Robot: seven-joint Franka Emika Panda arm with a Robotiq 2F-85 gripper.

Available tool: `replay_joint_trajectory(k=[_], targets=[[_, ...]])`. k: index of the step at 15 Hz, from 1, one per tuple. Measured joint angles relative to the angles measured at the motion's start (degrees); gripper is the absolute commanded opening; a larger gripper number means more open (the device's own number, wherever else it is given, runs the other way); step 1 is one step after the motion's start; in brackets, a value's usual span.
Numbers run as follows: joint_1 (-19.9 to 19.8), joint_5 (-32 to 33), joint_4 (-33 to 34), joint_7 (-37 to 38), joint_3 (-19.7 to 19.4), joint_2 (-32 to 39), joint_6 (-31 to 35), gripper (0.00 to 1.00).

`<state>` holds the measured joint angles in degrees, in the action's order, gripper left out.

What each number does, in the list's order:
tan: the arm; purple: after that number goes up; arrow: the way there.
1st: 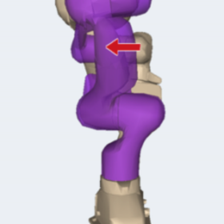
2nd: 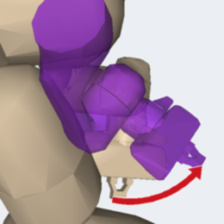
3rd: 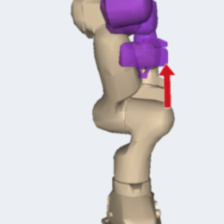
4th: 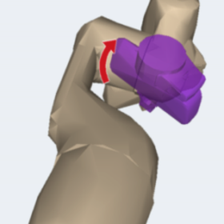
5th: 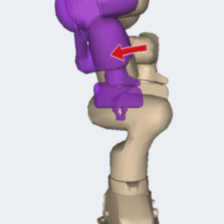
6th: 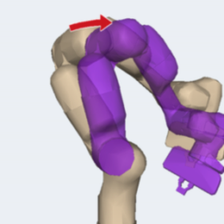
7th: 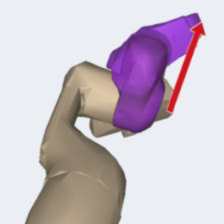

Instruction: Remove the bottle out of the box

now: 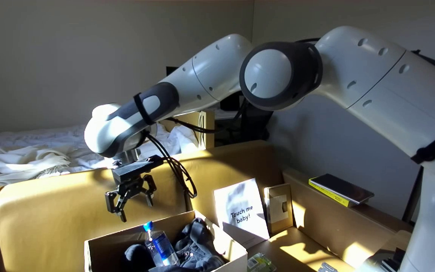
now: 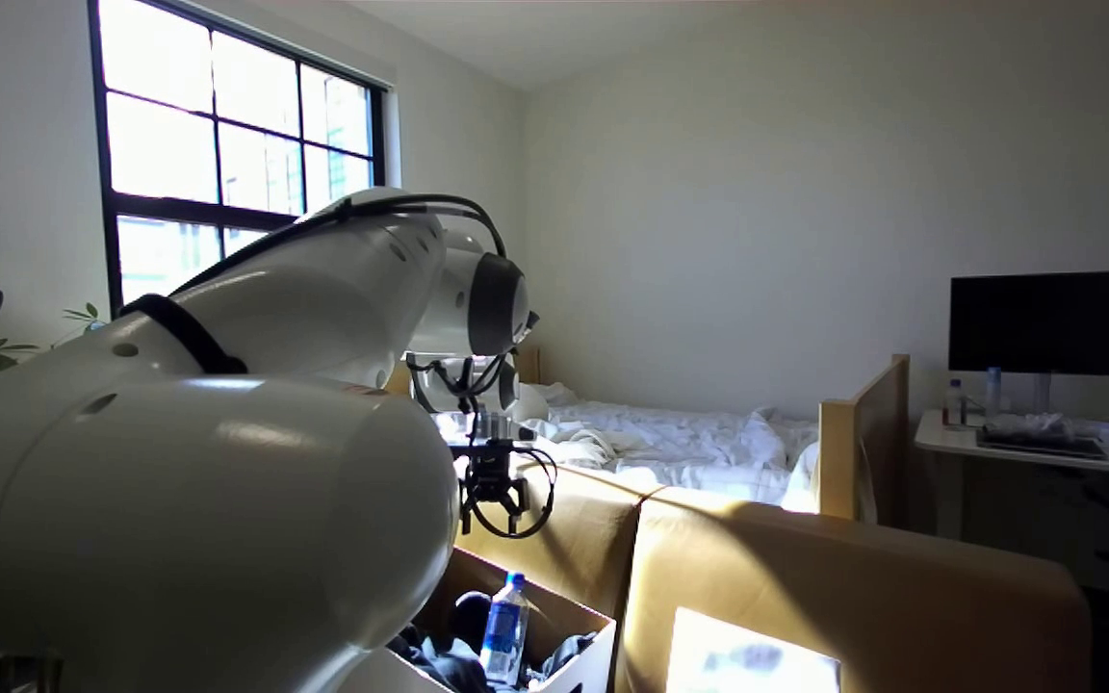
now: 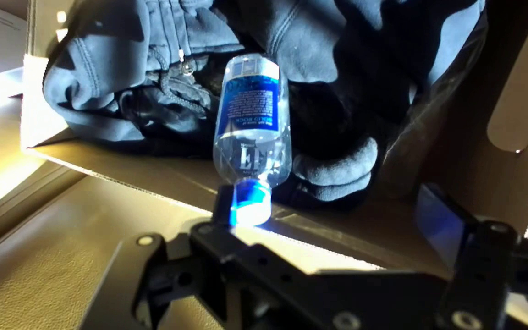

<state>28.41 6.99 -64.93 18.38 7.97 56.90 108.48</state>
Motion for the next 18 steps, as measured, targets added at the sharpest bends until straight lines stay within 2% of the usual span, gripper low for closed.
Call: replay_joint_trajectory(k=[6,11,14,18], targets=[[-4.3,-1.2,0.1,-4.6,-0.1,1.3,2.6,1.0],[-8.1,-6.2,4.8,-14.8,2.0,8.2,-2.2,1.0],[-7.9,-6.8,11.7,-17.8,3.2,15.2,-6.9,1.0],[-5.2,-6.7,19.9,-17.8,3.1,21.1,-7.3,1.0]])
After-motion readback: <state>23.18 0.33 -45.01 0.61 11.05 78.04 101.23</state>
